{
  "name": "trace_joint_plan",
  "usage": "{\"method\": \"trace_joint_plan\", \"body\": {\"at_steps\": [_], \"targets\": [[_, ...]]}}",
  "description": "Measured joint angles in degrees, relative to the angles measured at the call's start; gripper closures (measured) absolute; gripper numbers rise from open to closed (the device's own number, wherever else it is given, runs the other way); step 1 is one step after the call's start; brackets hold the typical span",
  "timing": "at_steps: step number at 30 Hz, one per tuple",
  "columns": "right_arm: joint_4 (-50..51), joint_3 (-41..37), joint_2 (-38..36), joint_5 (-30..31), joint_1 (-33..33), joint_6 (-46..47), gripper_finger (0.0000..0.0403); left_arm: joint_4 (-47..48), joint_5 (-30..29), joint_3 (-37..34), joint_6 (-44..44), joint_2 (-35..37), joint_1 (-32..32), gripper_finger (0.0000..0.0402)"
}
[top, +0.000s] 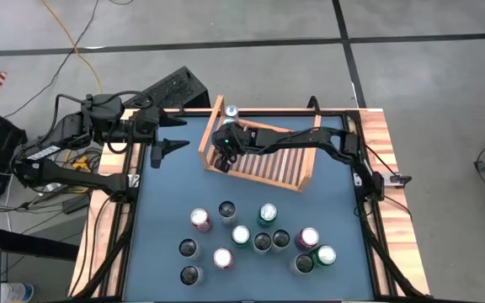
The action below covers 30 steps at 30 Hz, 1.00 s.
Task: Place canned beverage on shelf
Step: Adjust the blue soda cans on the shelf
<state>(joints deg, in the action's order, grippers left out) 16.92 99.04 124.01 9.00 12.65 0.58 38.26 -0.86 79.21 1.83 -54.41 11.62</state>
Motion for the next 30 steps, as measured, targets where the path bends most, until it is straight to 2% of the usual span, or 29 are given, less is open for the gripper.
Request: {"method": "trace_joint_plan", "body": {"at_steps": [16, 19, 23, 25, 30], "targets": [[1.39, 0.43, -0.37, -1.57, -0.55, -0.61, 0.0403, 0.00, 0.00, 0.01, 0.37, 0.00, 0.00, 0.0123], [2.50, 2.17, -1.86, -2.36, -1.56, -0.81, 0.0403, 0.00, 0.00, 0.01, 0.36, -0.01, 0.00, 0.0123], [9.35, 4.92, -6.22, -4.40, -2.56, -1.03, 0.0403, 0.02, 0.03, 0.01, 0.71, -0.02, 0.00, 0.0123], [15.01, 4.80, -9.11, -2.47, -2.96, -1.07, 0.0403, 0.13, 0.59, 0.01, 0.94, -0.02, 0.00, 0.0123], [17.91, 1.74, -13.79, 5.68, -1.25, -2.28, 0.0403, 0.33, 1.97, 0.01, 0.89, 0.04, -0.02, 0.0123]]}}
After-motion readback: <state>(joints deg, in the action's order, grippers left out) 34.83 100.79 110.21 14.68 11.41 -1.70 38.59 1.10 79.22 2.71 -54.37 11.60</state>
